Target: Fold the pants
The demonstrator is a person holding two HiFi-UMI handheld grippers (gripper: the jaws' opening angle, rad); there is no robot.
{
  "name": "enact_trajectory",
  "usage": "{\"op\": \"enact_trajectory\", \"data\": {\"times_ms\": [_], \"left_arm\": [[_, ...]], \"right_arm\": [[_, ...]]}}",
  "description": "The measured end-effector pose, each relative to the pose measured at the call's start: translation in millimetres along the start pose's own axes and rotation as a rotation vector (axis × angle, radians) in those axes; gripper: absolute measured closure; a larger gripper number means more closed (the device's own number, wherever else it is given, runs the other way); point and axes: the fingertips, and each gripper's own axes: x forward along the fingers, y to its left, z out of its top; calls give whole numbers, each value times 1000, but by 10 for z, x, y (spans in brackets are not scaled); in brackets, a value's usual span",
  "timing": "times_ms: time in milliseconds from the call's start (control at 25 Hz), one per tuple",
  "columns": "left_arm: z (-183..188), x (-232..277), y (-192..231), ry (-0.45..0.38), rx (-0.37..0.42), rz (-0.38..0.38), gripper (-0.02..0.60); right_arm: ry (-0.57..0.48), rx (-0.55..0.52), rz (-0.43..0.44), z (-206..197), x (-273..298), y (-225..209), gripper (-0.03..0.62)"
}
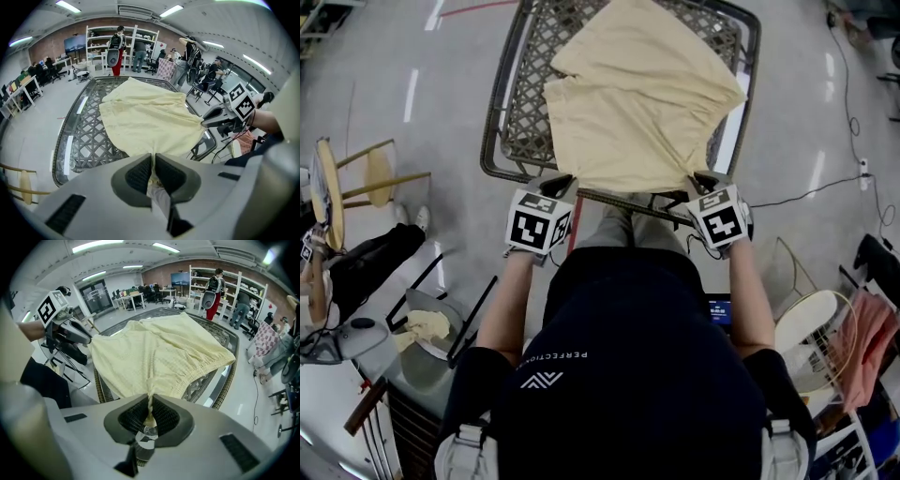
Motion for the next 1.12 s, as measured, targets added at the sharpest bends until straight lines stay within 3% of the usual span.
{"op": "enact_trajectory", "data": {"times_ms": [600, 800, 1120], "left_arm": [[-168, -186, -69, 10, 60, -64, 548], [68, -240, 47, -42, 39, -52, 548], [786, -160, 153, -99, 120, 12, 548]], "right_arm": [[14, 59, -7, -247, -170, 390, 545], [2, 68, -14, -173, -267, 394, 545], [-51, 87, -3, 40, -394, 198, 545]]}}
